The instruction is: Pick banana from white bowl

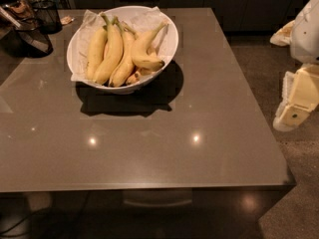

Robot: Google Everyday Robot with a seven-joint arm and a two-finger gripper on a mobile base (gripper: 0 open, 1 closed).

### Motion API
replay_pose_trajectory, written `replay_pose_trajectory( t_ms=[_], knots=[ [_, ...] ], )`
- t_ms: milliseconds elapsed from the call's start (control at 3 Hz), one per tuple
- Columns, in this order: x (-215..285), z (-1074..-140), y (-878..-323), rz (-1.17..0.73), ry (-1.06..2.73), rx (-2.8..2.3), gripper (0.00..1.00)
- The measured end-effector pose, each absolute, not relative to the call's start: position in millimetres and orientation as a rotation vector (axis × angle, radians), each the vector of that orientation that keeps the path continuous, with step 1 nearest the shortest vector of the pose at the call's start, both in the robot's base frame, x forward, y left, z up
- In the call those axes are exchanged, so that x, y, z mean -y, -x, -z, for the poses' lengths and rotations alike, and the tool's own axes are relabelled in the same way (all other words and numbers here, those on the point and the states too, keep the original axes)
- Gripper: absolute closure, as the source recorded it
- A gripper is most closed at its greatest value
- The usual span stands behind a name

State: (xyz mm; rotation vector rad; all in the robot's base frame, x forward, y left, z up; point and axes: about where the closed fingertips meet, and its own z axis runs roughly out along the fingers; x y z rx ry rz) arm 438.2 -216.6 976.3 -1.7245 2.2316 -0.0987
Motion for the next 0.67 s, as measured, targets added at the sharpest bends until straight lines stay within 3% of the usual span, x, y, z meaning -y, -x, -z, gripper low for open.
replay_pose_trajectory(
  t_ms=[667],
  knots=[
    [208.4,-980.9,-439.7,0.109,1.708,-2.240,0.00]
  ],
)
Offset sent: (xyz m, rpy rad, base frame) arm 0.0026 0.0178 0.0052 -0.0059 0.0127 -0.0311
